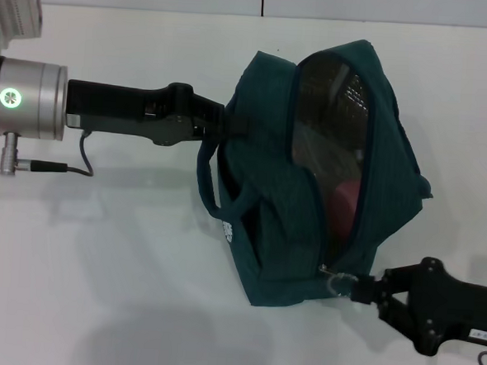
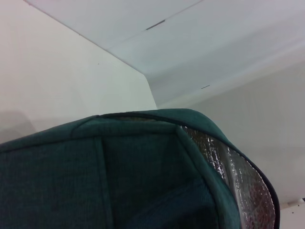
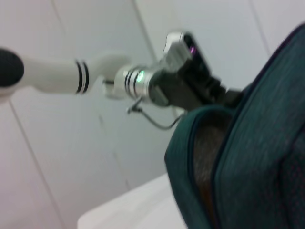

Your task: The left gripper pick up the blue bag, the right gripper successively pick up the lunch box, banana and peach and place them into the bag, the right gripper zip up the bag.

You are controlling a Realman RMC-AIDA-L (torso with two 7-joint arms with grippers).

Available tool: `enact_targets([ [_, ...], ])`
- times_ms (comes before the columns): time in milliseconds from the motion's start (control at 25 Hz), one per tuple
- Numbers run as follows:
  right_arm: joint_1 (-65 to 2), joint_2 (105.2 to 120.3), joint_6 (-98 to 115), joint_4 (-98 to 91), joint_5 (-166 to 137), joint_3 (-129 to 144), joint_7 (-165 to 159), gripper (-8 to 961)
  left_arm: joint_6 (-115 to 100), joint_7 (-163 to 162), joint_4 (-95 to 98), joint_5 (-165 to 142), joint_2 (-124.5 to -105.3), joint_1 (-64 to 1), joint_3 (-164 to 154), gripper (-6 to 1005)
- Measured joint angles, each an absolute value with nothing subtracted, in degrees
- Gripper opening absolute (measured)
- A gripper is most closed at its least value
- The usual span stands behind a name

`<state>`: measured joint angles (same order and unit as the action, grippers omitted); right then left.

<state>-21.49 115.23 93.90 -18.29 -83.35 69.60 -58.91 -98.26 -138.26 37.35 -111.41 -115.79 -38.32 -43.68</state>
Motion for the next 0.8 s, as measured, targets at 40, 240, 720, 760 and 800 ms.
enact_targets([
  [40,-20.8,115.19,94.4,-18.8,-82.9,69.2,-58.9,10,-98.3,-138.2,37.4,-111.4,-115.79,-38.3,-43.7,43],
  [240,-18.9,115.13,98.5,-19.7,-82.3,64.9,-57.8,10,-98.2,-138.0,37.4,-111.4,-115.76,-38.3,-43.7,43],
  [720,-21.0,115.68,102.1,-17.8,-77.9,63.9,-55.8,10,-98.2,-134.6,37.4,-110.2,-116.1,-37.6,-43.0,43],
  [760,-21.1,115.7,102.4,-17.3,-77.3,64.0,-55.4,10,-98.1,-134.2,37.4,-109.5,-116.14,-37.2,-43.0,43],
  [800,-21.3,115.73,102.9,-16.8,-76.6,63.9,-54.9,10,-98.1,-133.9,37.3,-108.9,-116.16,-36.9,-43.0,54],
])
